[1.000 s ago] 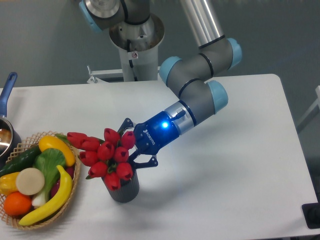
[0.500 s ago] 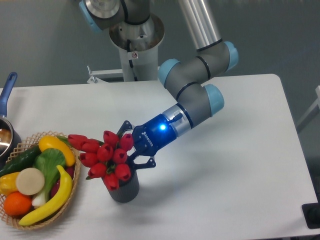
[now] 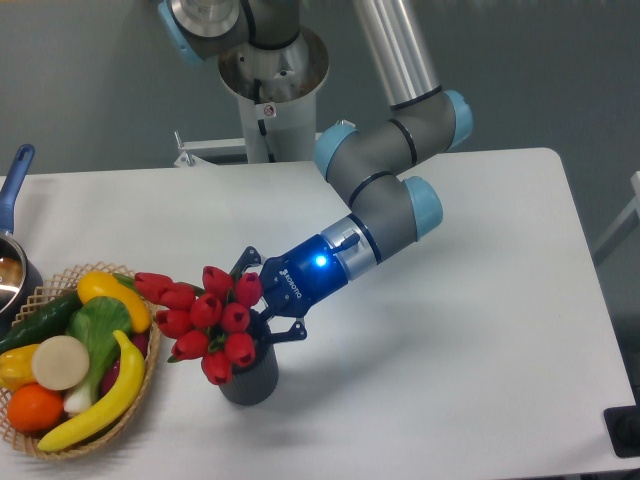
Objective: Insert the flowers into the vase
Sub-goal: 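Push the tulip bunch further down into the vase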
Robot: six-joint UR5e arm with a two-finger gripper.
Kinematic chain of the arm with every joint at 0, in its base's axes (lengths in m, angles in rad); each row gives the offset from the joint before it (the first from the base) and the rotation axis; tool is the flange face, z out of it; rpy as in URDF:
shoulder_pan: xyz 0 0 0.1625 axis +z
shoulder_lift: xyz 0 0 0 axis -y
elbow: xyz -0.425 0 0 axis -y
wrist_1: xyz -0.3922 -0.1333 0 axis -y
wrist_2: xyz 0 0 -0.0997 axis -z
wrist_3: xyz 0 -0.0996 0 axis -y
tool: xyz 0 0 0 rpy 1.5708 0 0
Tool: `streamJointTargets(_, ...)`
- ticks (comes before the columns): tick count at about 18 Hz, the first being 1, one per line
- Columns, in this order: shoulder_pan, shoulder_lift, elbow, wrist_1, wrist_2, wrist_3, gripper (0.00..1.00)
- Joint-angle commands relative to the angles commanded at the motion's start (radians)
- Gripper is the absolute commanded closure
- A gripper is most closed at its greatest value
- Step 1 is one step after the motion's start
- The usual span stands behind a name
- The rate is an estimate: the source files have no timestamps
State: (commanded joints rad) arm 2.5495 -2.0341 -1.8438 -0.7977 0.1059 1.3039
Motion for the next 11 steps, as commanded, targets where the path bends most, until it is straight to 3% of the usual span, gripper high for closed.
streamJointTargets(3,0.002,0.002,-0.005,0.000,0.002,0.000,0.50)
streamJointTargets(5,0.002,0.003,-0.006,0.000,0.002,0.000,0.35)
streamJointTargets(11,0.006,0.008,-0.015,0.000,0.003,0.000,0.24)
